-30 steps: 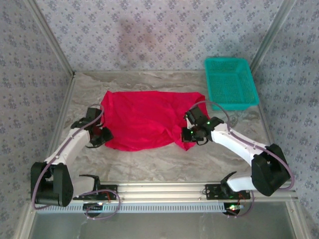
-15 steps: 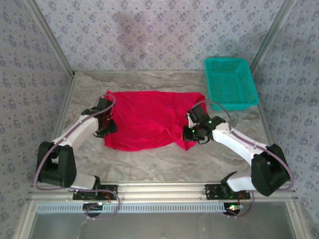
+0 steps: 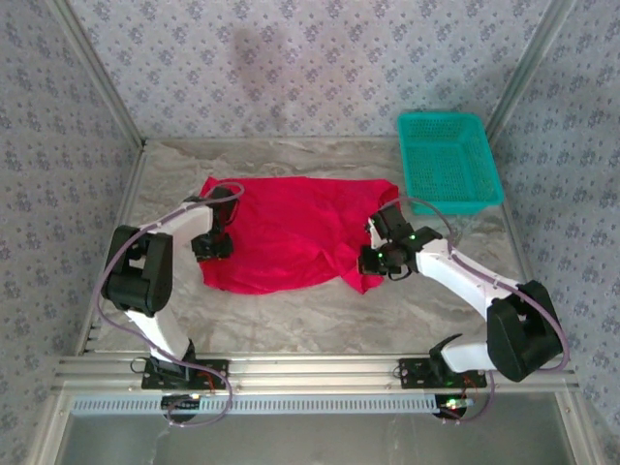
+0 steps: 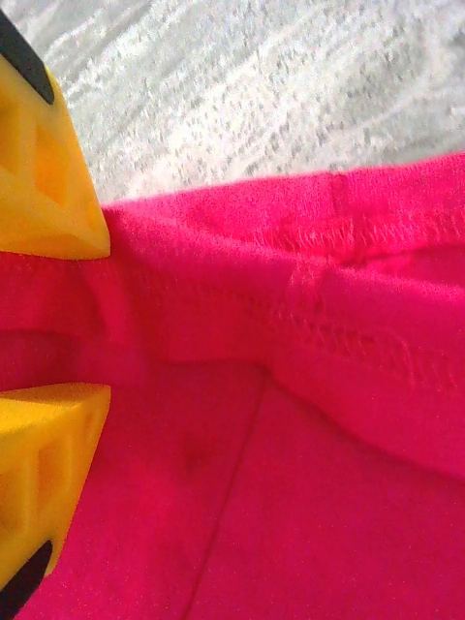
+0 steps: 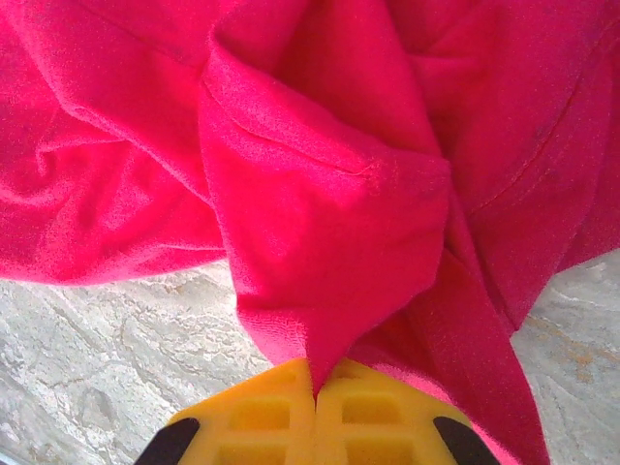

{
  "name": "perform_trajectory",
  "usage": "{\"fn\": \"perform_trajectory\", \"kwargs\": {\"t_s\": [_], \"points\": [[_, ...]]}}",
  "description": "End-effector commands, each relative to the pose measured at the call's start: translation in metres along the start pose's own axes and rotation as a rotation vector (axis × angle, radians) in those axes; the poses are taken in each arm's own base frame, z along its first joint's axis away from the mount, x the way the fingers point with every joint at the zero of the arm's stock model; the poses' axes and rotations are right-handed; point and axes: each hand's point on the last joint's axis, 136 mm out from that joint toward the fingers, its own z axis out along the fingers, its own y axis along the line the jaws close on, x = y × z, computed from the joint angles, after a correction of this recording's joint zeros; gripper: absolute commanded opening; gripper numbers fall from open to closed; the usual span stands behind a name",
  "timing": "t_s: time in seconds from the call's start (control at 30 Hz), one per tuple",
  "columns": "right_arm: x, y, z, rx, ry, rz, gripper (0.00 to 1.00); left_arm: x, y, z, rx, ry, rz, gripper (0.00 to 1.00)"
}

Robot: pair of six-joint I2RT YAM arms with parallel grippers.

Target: Fold the inside-out t-shirt

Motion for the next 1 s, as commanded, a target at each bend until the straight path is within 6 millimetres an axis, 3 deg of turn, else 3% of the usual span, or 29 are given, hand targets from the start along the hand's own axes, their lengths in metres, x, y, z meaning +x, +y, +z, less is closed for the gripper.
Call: {"fn": "perform_trajectory", "kwargs": {"t_s": [0.0, 0.17, 0.37, 0.47, 0.53, 0.63, 0.7, 0.83, 0.9, 0.97], "points": [[0.005, -0.009, -0.002, 0.004, 0.013, 0.015, 0.0, 0.001, 0.025, -0.003, -0.08, 0.013, -0.012, 0.38], [0.002, -0.017, -0.008, 0.0, 0.001, 0.049, 0.0, 0.0, 0.029, 0.0, -0.06, 0.017, -0.04, 0.28], [-0.002, -0.022, -0.014, -0.003, -0.02, 0.067, 0.0, -0.002, 0.03, -0.001, -0.06, 0.013, -0.048, 0.0], [-0.005, -0.023, -0.016, -0.004, -0.028, 0.071, 0.0, -0.007, 0.028, -0.012, -0.031, -0.012, -0.068, 0.0], [-0.01, -0.023, -0.019, -0.003, -0.038, 0.075, 0.0, -0.014, 0.02, -0.028, 0.037, -0.051, -0.096, 0.0], [-0.035, -0.022, -0.034, 0.002, -0.104, 0.086, 0.0, -0.035, -0.012, -0.068, 0.282, -0.157, -0.169, 0.0], [-0.051, -0.026, -0.05, 0.021, -0.143, 0.104, 0.0, -0.056, -0.04, -0.11, 0.535, -0.269, -0.222, 0.0], [-0.085, -0.037, -0.087, 0.039, -0.239, 0.142, 0.0, -0.084, -0.075, -0.185, 0.959, -0.406, -0.249, 0.0], [-0.095, -0.039, -0.102, 0.038, -0.272, 0.149, 0.0, -0.088, -0.09, -0.197, 1.092, -0.373, -0.229, 0.0], [-0.102, -0.041, -0.111, 0.042, -0.293, 0.153, 0.0, -0.089, -0.104, -0.192, 1.181, -0.307, -0.214, 0.0]]}}
